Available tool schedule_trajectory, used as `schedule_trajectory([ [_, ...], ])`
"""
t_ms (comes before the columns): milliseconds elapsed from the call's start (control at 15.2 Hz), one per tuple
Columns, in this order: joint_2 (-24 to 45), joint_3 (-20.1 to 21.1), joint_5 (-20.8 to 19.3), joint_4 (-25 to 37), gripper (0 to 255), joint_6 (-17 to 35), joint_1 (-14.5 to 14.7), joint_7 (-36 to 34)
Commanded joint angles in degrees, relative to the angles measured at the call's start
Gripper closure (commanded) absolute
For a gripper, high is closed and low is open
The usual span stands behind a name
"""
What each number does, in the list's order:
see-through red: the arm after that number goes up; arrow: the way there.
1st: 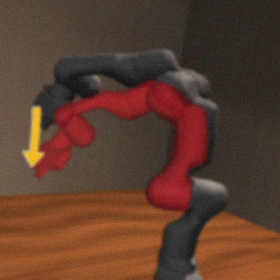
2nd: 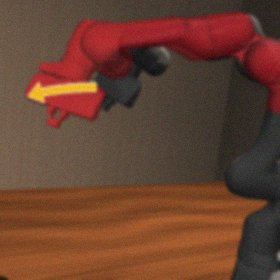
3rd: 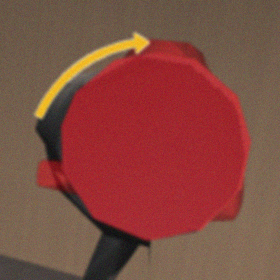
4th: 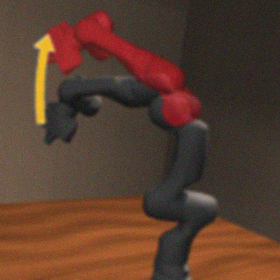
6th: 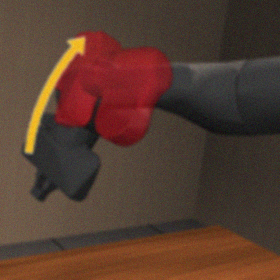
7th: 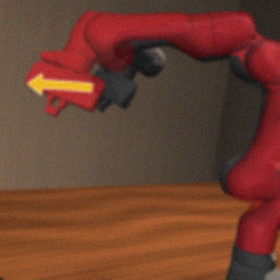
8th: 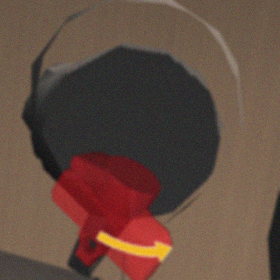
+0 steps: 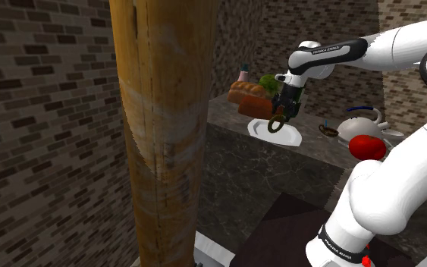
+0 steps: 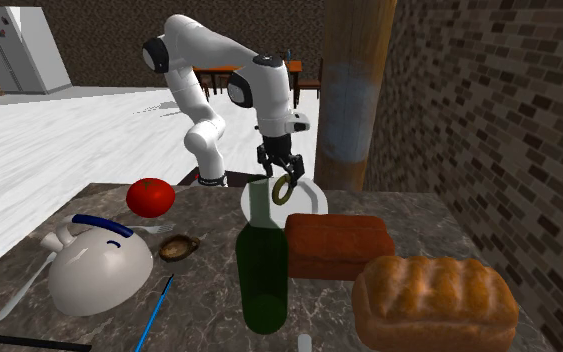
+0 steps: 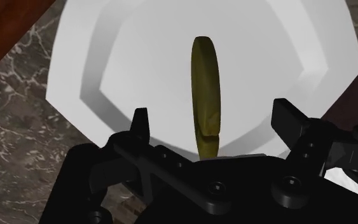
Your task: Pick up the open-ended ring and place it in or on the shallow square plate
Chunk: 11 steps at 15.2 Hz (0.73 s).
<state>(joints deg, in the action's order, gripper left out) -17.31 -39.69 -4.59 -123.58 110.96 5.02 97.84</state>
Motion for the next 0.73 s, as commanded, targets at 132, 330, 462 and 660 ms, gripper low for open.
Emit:
schedule_trajectory([
  [132,-1.1,0.8,-0.4,5.6,0,-6.5,-0.1,-0.4],
  [330,-1.1,0.8,-0.4,5.6,0,-6.5,-0.1,-0.4],
  [462,-1.1,0.8,-0.4,5.6,0,-6.5,-0.1,-0.4],
  [660,-1.1,0.8,-0.4,5.6,0,-6.5,-0.1,-0.4],
])
